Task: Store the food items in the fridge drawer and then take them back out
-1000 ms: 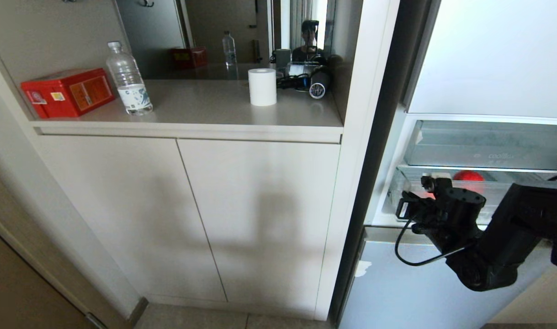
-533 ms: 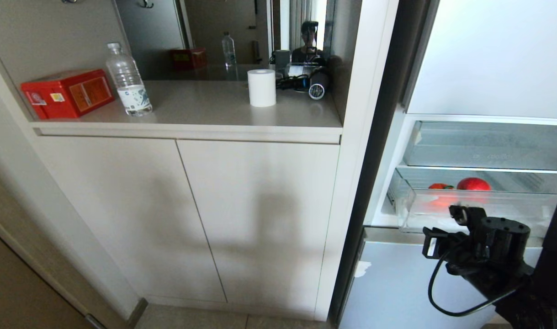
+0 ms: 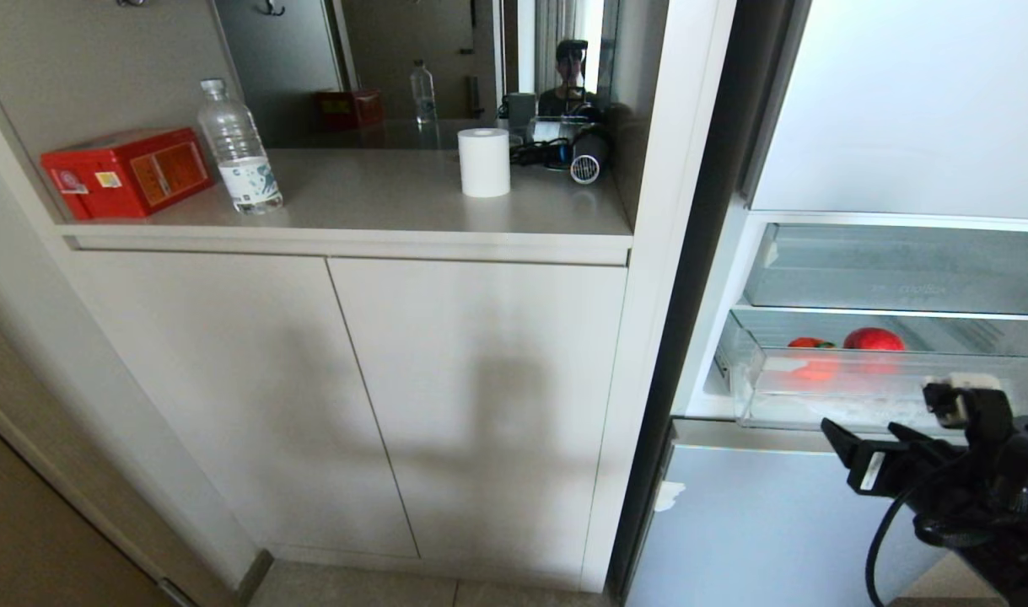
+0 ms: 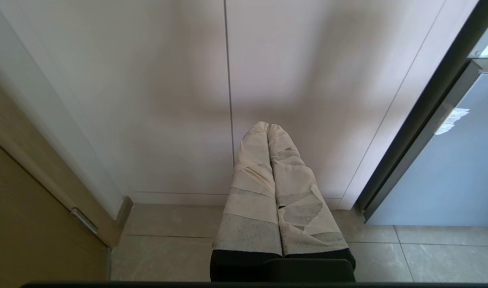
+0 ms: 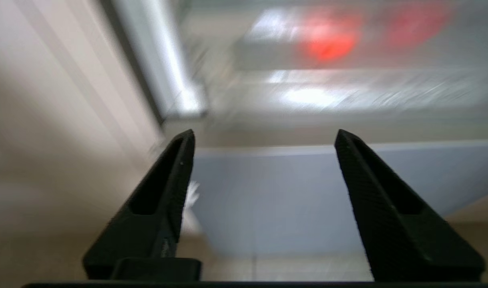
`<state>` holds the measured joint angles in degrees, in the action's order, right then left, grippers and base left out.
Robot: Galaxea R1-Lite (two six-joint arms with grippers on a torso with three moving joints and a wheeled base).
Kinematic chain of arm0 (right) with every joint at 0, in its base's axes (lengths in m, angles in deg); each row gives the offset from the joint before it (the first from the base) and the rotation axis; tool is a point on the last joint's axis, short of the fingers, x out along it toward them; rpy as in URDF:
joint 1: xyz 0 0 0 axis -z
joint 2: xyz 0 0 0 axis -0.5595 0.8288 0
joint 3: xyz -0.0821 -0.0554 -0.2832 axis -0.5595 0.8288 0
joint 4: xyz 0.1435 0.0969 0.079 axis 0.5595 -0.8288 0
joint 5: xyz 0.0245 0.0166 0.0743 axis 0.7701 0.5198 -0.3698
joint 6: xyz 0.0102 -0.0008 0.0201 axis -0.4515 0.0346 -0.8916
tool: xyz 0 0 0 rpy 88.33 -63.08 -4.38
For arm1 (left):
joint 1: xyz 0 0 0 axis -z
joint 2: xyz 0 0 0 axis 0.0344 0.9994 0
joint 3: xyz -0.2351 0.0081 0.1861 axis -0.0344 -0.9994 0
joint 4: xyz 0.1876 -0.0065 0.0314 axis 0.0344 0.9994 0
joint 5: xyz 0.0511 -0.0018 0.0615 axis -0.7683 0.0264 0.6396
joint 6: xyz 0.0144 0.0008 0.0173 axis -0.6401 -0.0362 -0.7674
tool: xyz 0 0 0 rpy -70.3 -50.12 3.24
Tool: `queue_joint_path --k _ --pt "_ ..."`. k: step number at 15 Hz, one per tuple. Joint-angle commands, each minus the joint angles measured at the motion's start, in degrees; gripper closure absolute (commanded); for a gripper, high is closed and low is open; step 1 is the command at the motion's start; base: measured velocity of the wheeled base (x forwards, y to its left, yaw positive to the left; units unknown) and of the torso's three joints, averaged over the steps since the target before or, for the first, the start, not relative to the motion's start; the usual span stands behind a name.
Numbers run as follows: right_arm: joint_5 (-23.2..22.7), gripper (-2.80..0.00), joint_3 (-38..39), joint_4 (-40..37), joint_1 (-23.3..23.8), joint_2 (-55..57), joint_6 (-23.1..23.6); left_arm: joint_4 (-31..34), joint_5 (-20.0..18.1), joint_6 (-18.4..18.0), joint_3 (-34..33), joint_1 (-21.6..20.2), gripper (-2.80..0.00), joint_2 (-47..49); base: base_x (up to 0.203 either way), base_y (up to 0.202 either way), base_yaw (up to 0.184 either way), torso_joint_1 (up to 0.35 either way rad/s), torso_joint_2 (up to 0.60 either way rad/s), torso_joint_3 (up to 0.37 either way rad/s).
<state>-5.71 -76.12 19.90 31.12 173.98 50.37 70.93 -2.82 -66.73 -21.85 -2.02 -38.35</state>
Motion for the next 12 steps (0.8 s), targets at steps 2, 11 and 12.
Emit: queue_joint_path --k 2,11,12 --pt "-0.48 -2.8 -10.71 -8.45 5.56 -3.99 2.1 0.03 0.02 -0.01 0.0 -0.04 0.0 0.09 0.0 0.0 0.0 0.0 0.0 0.0" --pt "-12.59 -2.8 -53.93 -65.39 16.02 2.12 3.67 0.03 0.02 -0.01 0.0 -0.04 0.0 0.09 0.0 0.0 0.0 0.0 0.0 0.0" --pt "-12.86 -2.8 -57.46 -66.35 17.19 5.32 4.59 0.03 0.02 -0.01 0.0 -0.04 0.0 0.09 0.0 0.0 0.0 0.0 0.0 0.0"
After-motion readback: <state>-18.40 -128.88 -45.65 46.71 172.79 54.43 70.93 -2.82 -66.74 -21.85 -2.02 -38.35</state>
